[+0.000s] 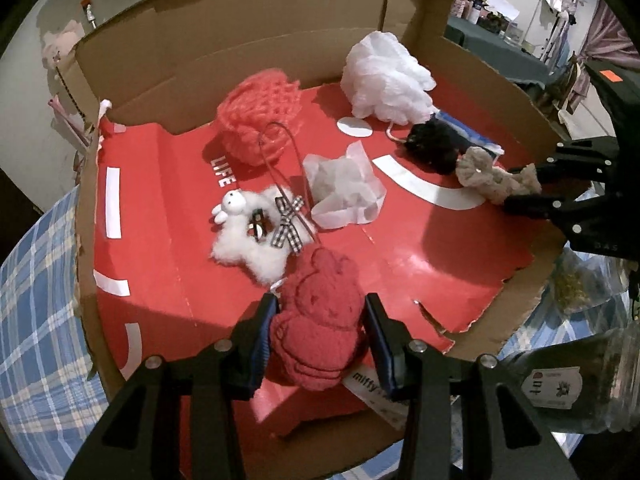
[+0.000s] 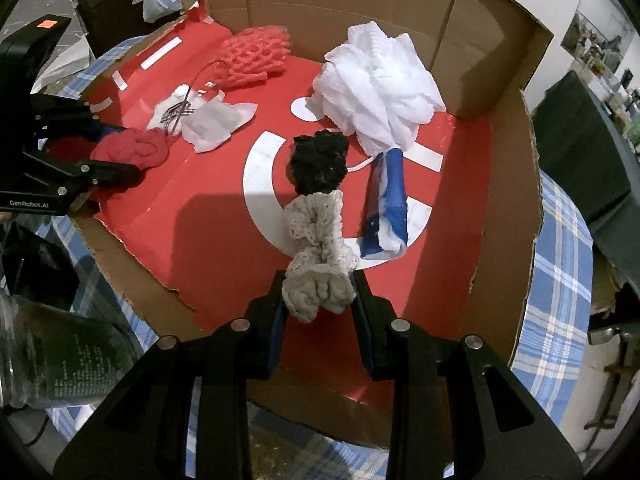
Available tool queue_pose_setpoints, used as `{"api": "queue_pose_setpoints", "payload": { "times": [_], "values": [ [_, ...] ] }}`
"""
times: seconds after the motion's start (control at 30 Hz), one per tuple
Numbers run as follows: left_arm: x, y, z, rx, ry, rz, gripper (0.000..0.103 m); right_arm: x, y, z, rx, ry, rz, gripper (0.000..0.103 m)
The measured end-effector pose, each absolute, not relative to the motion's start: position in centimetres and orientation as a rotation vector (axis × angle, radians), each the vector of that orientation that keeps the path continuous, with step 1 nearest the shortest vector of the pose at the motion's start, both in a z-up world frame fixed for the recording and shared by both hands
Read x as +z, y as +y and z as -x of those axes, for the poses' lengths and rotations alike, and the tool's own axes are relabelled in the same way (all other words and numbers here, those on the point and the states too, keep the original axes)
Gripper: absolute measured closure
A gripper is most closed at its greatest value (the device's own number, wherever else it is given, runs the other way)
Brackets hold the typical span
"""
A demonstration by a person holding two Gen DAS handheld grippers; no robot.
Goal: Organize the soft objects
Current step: 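Open the left tool to drop the red toy while the right tool releases the scrunchie, then withdraw both tools from the box toward the white roll and tan sponge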
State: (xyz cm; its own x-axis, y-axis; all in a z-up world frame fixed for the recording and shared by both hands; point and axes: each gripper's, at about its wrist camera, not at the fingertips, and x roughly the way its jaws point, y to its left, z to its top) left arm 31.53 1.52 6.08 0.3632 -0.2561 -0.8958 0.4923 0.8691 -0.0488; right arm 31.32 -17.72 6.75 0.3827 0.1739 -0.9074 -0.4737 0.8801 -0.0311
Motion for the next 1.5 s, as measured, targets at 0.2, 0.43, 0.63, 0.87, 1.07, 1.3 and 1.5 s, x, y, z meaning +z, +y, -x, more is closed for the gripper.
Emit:
{"api": "queue_pose_setpoints", "payload": {
  "times": [0.2, 0.43, 0.63, 0.87, 1.07, 1.3, 1.5],
  "values": [
    [6.1, 1.6, -31.5, -0.484, 1.098, -0.245, 0.056, 6.8, -17.4, -31.4, 0.408, 1.104, 0.314, 0.073],
    [6.7, 1.6, -31.3, -0.481, 1.078, -0.228, 0.045, 7.3, -17.3, -30.6, 0.41, 1.084, 0.32, 0.059],
    [8.4, 1.7, -30.1, -0.485, 1.022, -0.192, 0.029, 8.2, -17.5, -30.1, 0.388, 1.058, 0.312, 0.055],
    [11.6, 1.9, -27.4, -0.48, 0.915, -0.143, 0.018, 10.6, -18.1, -28.3, 0.372, 0.996, 0.268, 0.042],
    [14.0, 2.1, -24.0, -0.453, 0.811, -0.111, 0.01, 13.5, -18.4, -25.5, 0.356, 0.904, 0.23, 0.033],
    [16.9, 2.6, -18.5, -0.427, 0.671, -0.045, 0.002, 17.6, -19.3, -20.1, 0.329, 0.754, 0.161, 0.024],
    [18.2, 2.5, -13.5, -0.401, 0.547, -0.033, 0.0, 19.7, -20.0, -14.6, 0.289, 0.619, 0.121, 0.018]
  ]
}}
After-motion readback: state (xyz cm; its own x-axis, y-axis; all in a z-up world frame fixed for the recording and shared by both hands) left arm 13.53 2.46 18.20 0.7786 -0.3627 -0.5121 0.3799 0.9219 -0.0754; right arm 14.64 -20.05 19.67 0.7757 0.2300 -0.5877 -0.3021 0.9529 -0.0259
